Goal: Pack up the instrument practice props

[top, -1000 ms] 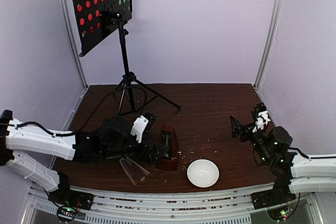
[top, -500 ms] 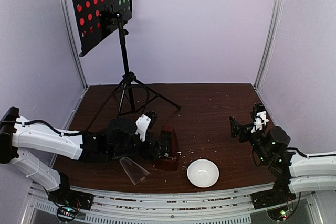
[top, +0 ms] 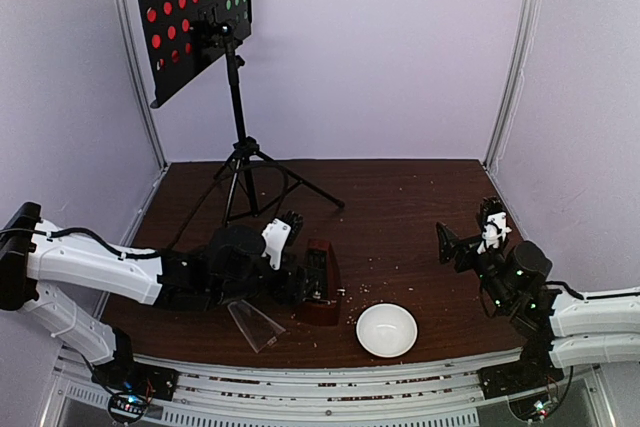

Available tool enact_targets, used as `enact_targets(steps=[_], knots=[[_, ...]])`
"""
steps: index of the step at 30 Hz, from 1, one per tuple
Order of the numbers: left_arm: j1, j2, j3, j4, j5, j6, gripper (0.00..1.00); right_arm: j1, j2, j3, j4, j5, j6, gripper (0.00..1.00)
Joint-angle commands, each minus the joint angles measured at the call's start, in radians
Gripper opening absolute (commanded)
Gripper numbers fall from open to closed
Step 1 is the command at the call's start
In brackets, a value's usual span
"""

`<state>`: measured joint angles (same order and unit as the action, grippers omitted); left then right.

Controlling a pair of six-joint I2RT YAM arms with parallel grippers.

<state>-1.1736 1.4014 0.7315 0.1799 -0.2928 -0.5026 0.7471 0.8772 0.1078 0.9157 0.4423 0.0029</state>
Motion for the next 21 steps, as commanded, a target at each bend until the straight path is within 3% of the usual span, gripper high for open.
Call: enact_targets(steps=[1, 21], knots=[[-0.008, -0.002, 0.024, 0.049, -0.016, -0.008, 0.67, -0.005, 0.009, 0.029, 0.024, 0.023, 0.003, 1.00], [-0.012, -0.022, 0.013, 0.047, -0.014, -0.020, 0.53, -0.005, 0.006, 0.031, 0.018, 0.022, 0.003, 1.00]])
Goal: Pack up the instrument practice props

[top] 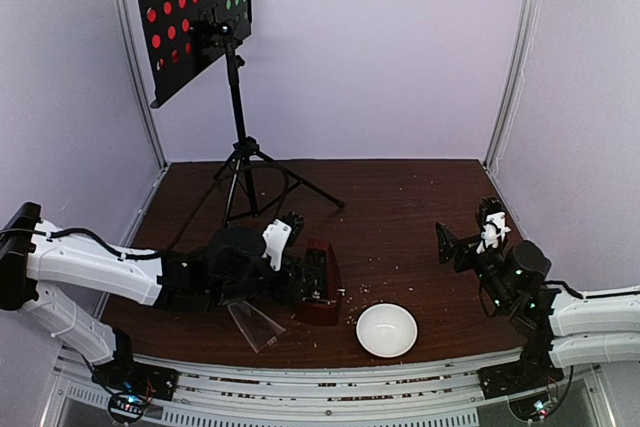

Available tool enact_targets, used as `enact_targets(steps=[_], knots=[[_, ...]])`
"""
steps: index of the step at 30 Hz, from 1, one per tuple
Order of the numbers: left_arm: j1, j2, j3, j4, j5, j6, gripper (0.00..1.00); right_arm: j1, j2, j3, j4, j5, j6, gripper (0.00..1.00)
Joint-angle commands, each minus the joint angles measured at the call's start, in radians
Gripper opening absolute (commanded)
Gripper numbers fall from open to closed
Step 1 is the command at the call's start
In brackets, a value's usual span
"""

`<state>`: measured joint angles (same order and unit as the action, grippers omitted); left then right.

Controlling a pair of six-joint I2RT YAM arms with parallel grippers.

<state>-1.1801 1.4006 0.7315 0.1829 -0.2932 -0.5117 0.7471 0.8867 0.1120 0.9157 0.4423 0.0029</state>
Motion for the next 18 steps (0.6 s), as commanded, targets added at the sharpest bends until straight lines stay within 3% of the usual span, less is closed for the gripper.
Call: enact_targets(steps=[1, 4, 11, 15, 18], knots=[[-0.006, -0.022, 0.012, 0.044, -0.013, -0.012, 0.52, -0.004, -0.005, 0.027, 0.018, 0.022, 0.003, 1.00], [-0.006, -0.024, 0.012, 0.045, -0.009, -0.013, 0.57, -0.005, -0.005, 0.027, 0.017, 0.021, 0.004, 1.00], [-0.004, -0.117, -0.090, 0.131, 0.026, -0.023, 0.82, -0.005, -0.014, 0.056, -0.015, -0.052, 0.048, 1.00], [0.026, -0.207, -0.186, 0.177, 0.154, -0.046, 0.88, -0.005, 0.009, 0.203, -0.239, -0.150, 0.216, 0.94], [0.068, -0.242, -0.257, 0.212, 0.278, -0.087, 0.91, -0.002, 0.072, 0.303, -0.384, -0.313, 0.357, 0.87]])
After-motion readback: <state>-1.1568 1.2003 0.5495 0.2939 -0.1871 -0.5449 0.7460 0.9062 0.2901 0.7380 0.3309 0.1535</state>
